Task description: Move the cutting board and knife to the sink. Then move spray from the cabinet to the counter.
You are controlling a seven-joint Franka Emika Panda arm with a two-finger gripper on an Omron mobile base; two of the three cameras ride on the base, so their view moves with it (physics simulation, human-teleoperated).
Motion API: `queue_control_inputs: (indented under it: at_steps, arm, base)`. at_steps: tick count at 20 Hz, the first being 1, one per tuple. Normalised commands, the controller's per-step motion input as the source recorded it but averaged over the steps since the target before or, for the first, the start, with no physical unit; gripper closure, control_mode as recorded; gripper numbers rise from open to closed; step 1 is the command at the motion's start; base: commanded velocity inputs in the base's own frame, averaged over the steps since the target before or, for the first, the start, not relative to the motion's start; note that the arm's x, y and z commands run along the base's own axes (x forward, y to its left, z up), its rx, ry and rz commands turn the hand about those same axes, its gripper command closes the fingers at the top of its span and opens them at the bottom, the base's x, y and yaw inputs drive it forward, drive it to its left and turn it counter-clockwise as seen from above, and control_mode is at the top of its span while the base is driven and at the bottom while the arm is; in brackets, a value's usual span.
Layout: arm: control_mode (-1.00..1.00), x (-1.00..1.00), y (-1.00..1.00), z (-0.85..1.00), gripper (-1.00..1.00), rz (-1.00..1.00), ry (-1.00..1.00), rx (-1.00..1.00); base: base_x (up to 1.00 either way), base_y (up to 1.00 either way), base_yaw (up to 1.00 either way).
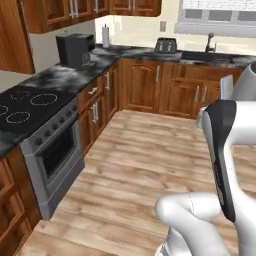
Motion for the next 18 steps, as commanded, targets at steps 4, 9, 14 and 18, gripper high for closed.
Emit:
queue_control_inputs:
  at_steps: [4,9,14,18]
  arm:
    - [1.00,0.00,0.00,0.00,1.00,0.00,0.00,0.00]
    - [1.00,0.00,0.00,0.00,1.00,0.00,0.00,0.00]
    - [1.00,0.00,0.00,0.00,1.00,0.00,0.00,0.00]
    - [1.00,0.00,0.00,0.00,1.00,0.00,0.00,0.00]
  base:
    - [0.21,-0.28,-0.58]
    - [0.96,-0.19,-0.13]
    - [1.00,0.01,0.00]
    - [1.00,0.14,0.00]
